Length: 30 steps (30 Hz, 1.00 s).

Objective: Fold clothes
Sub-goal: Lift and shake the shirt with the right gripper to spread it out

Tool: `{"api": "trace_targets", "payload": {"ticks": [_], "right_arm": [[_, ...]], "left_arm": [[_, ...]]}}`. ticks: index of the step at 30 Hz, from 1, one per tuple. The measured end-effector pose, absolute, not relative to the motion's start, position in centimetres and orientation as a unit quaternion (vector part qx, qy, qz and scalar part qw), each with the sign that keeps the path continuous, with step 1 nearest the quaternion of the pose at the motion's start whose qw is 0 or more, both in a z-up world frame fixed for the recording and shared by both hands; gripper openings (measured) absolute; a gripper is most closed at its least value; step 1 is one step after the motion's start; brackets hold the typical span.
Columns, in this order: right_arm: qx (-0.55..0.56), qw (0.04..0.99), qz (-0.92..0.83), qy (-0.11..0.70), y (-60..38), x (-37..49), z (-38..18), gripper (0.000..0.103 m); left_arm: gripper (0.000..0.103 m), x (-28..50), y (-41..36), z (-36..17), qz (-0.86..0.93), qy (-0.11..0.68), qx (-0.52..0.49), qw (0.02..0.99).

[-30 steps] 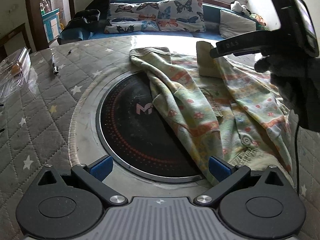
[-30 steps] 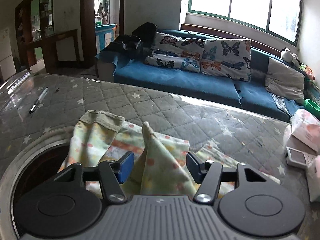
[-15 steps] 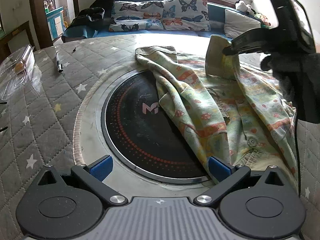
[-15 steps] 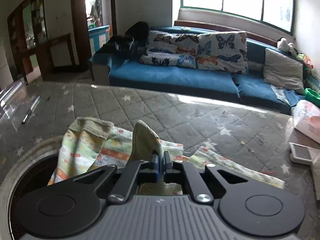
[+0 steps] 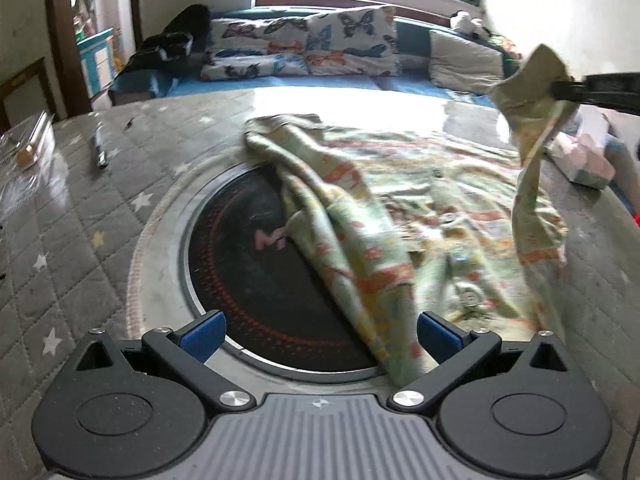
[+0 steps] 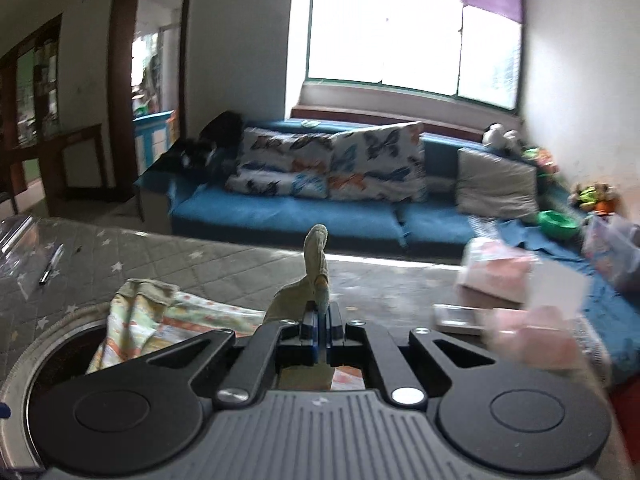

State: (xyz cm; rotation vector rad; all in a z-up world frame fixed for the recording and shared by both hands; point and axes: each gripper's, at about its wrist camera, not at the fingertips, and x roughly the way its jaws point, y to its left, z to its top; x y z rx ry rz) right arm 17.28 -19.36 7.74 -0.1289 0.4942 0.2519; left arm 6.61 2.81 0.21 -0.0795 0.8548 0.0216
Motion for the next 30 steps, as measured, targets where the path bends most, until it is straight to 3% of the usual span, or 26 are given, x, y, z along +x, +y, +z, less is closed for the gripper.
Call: {"api": "trace_targets", "payload": {"ticks": [12, 23, 28, 30], "right_arm": [[-0.035, 0.972, 0.013, 0.233, -30.9, 9.1, 8.5, 0.003], [0.028, 0.949, -0.063, 0.309, -37.7, 4.3, 1.5, 0.004], [0.053, 0.932, -0.111, 0.342, -40.6, 2.8, -1.7, 0.011], [0.061, 0.928, -0.127, 0.346, -41.6, 2.2, -2.1, 0.022]], "left_arm": [[0.103, 6.2, -2.6, 1.2, -0.057, 0.398, 0.001, 0.915], [0.103, 6.9, -7.3, 0.2, -0.103, 0.409, 0.038, 0.906], [0.103, 7.0, -8.5, -0.6, -0.118, 0.42, 0.052, 0.898], [0.103, 7.1, -8.9, -0.8, -0.123, 0.423, 0.056, 0.896]]}}
